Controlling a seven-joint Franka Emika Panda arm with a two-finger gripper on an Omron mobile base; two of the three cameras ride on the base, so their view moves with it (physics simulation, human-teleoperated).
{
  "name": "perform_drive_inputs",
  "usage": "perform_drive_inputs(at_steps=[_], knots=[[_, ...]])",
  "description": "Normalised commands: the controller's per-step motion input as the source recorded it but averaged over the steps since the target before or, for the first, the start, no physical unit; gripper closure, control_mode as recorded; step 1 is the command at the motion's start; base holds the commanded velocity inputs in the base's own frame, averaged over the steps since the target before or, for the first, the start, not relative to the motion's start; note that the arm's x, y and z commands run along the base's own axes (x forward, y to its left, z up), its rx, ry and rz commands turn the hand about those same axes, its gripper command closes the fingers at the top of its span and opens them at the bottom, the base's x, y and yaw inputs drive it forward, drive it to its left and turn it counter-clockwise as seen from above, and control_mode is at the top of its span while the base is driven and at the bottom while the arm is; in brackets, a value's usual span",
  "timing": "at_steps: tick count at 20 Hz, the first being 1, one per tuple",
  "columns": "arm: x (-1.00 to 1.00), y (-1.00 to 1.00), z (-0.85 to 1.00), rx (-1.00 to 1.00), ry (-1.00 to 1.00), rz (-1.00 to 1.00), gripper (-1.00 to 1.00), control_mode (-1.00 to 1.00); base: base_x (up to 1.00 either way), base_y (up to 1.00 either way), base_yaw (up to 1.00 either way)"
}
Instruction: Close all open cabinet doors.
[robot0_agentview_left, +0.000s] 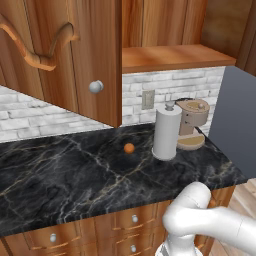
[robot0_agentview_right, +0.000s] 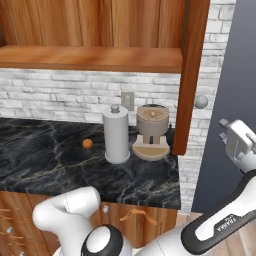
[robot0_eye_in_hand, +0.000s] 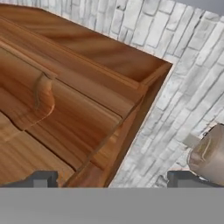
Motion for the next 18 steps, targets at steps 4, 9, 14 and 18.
perform_drive_inputs(at_steps=[4,9,14,18], knots=[[0.00,0.53,0.55,0.00,-0.09,0.06,-1.00,-1.00,0.00,0.00,0.00],[-0.07,0.72,0.45,-0.01,-0.14,0.02,-1.00,-1.00,0.00,0.00,0.00],[-0.21,0.89,0.35,-0.08,-0.16,0.00,-1.00,-1.00,0.00,0.00,0.00],[-0.14,0.93,0.40,-0.09,-0.15,-0.01,-1.00,-1.00,0.00,0.00,0.00]])
